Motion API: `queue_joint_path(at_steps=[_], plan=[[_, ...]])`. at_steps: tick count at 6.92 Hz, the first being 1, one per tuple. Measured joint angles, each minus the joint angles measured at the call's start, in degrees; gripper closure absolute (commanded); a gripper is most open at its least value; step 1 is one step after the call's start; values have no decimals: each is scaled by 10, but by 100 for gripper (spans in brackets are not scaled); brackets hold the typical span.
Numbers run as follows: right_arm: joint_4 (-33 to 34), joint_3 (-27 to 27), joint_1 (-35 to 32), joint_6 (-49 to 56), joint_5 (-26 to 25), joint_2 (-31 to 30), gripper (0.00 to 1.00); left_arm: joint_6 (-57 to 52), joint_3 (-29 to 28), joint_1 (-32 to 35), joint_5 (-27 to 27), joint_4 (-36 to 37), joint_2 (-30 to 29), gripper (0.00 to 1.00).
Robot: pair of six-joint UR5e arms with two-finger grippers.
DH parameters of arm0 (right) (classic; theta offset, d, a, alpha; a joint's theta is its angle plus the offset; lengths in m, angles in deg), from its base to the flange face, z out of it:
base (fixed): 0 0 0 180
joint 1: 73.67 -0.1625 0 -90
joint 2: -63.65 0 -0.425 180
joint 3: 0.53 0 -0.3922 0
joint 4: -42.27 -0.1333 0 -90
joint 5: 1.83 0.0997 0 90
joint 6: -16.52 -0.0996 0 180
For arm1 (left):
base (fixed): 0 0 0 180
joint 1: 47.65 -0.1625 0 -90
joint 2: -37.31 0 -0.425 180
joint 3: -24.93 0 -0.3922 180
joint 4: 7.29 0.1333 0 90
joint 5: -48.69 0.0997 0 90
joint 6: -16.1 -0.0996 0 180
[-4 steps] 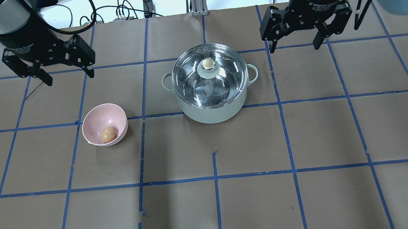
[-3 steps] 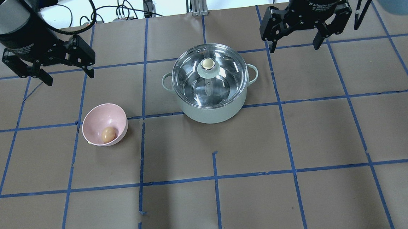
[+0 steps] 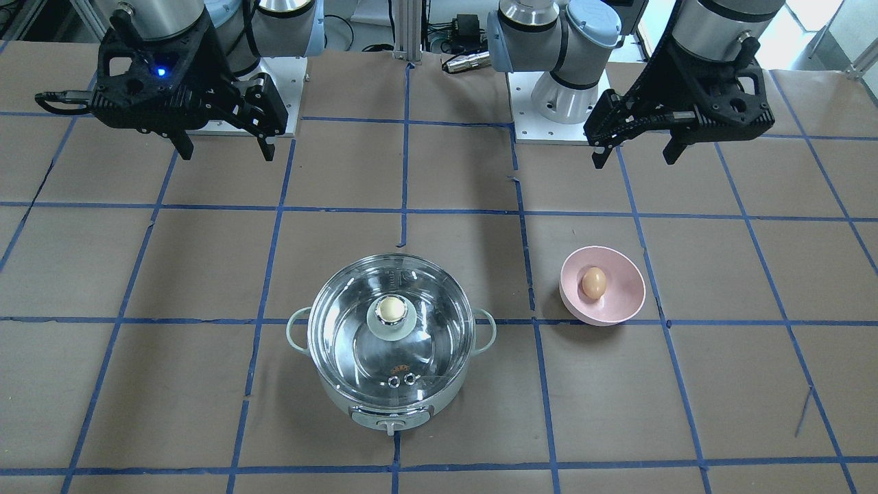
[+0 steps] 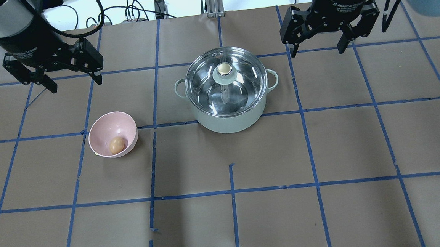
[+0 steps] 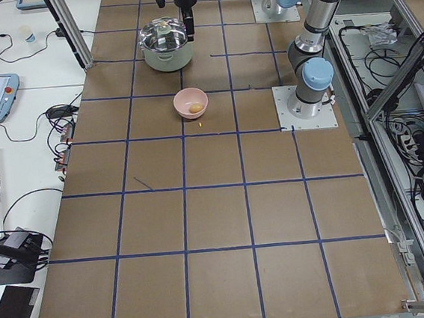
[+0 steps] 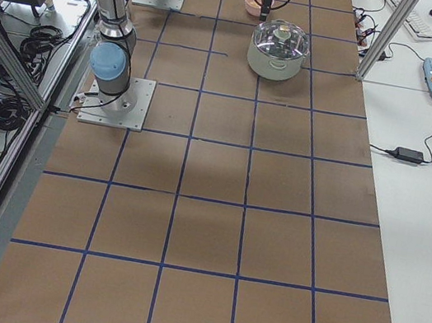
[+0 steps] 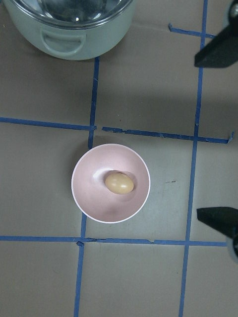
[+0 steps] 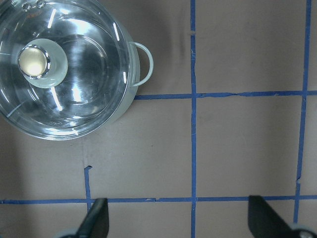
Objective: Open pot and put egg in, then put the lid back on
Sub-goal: 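Move the right gripper over the glass lid knob of the pot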
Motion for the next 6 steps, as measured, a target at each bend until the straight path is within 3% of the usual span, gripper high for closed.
queue_joint_path(at_steps=[4, 6], plan=[[25, -2, -6, -3, 4, 7, 0, -7, 3, 0, 1, 0, 5, 0], [54, 34, -15, -8, 7, 59, 0, -8, 3, 0, 1, 0, 5, 0]])
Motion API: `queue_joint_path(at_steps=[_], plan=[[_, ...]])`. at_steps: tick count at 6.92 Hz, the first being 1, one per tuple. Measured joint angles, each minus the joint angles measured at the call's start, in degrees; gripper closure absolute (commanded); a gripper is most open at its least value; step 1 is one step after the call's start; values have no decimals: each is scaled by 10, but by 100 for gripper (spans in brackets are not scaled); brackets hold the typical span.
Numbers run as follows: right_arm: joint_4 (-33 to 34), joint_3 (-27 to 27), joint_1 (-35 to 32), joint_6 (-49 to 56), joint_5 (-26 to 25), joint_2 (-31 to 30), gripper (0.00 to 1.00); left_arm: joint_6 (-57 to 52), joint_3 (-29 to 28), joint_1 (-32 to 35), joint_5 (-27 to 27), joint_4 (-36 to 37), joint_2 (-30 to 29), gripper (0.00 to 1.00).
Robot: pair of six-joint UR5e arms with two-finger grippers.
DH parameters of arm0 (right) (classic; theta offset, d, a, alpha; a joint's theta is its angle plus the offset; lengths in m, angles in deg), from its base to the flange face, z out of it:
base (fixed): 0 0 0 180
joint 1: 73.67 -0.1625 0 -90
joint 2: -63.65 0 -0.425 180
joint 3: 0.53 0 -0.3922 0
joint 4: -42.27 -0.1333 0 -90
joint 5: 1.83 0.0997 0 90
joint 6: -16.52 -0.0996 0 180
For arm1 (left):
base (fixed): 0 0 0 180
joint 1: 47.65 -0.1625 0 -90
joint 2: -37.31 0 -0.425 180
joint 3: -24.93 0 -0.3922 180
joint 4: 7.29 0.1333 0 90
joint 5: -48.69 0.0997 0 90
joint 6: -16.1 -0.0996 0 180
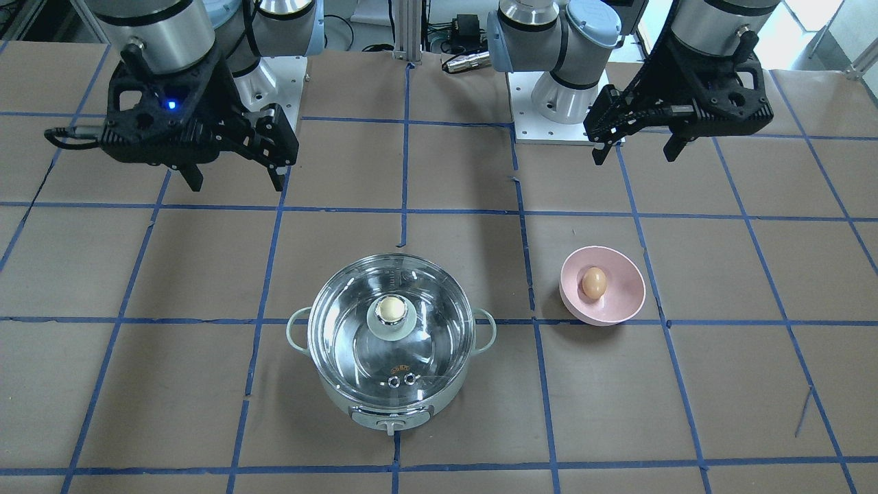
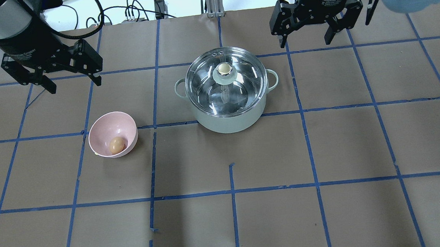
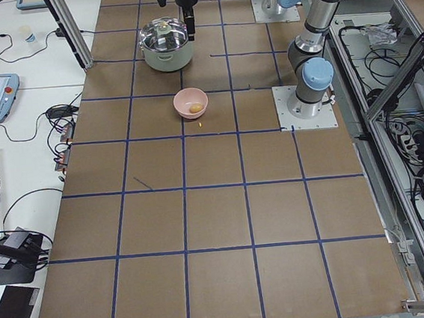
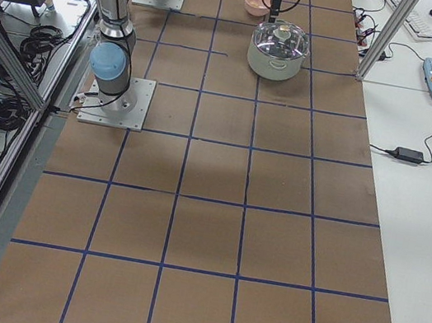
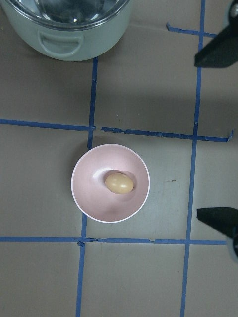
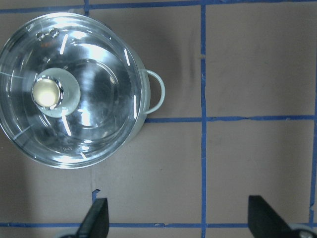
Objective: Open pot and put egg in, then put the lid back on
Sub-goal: 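Move the right gripper over the glass lid knob of the pot, then grasp the lid knob with the right gripper while the left gripper descends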
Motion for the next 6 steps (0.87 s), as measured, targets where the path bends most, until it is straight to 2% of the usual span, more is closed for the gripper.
queue_joint_path(at_steps=[2, 3, 5, 6], plan=[[29, 82, -45, -15, 2, 111, 0, 0, 0, 0, 0, 1, 0, 0], [53, 94, -69, -38, 2, 144, 0, -2, 1, 0, 0, 1, 0, 0], [97, 74, -101, -101, 3, 169, 0, -42, 13, -6, 2, 9, -4, 1], [123, 55, -109, -122, 4, 174, 0, -60, 39, -13, 1, 48, -9, 1]])
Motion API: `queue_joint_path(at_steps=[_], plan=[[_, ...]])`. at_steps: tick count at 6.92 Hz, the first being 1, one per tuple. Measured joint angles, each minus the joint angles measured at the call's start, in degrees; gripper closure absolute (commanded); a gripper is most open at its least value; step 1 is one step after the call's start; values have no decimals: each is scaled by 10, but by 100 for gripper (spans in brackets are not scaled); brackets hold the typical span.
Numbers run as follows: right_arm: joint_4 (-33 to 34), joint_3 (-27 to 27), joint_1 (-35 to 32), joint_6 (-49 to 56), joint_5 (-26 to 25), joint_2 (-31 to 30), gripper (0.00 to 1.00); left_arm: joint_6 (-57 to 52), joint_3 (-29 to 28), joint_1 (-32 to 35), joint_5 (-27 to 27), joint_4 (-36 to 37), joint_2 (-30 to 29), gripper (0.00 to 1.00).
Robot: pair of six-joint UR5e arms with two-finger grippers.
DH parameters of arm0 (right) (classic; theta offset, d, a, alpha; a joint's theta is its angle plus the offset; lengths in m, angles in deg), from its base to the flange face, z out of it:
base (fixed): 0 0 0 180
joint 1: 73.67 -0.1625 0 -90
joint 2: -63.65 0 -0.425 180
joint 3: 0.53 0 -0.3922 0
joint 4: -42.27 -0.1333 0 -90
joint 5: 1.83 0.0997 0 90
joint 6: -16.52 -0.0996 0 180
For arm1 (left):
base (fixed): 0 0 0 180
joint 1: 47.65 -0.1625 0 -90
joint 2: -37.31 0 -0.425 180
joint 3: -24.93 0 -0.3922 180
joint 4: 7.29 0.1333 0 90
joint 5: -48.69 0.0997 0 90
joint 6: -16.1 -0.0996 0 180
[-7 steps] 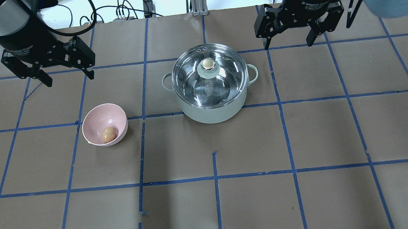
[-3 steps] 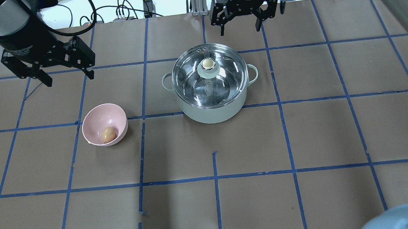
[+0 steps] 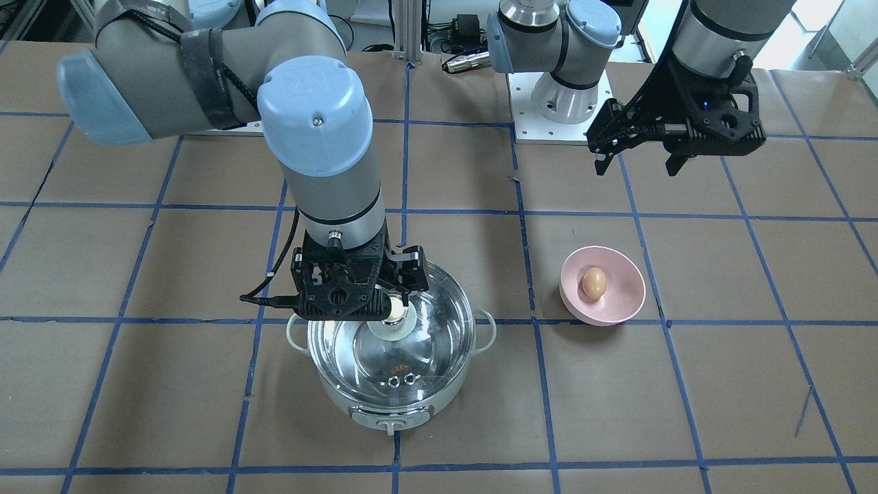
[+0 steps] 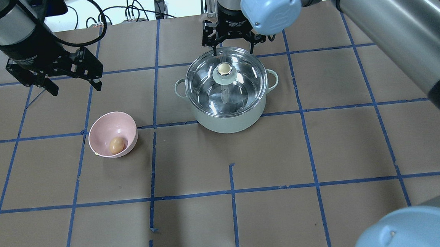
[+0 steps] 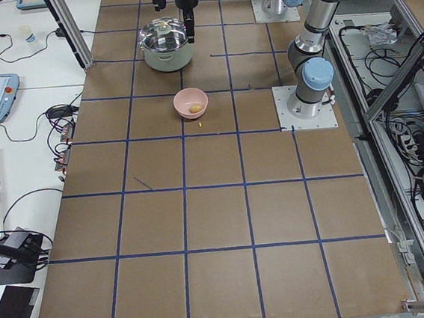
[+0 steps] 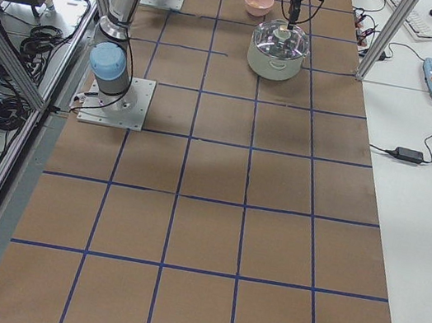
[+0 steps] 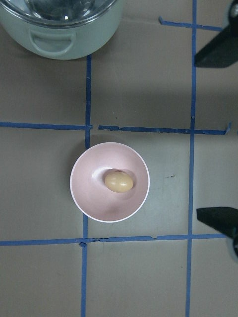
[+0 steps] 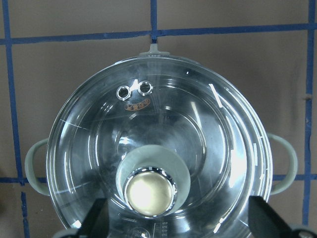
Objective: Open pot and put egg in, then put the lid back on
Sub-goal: 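Grasp the lid knob with the right gripper while the left gripper descends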
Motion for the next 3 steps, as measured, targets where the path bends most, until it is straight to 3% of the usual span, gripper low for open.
queue_joint_path(at_steps=[3], plan=[[31, -16, -22, -23, -13, 24, 3, -48, 113, -17, -1, 168, -26, 1]])
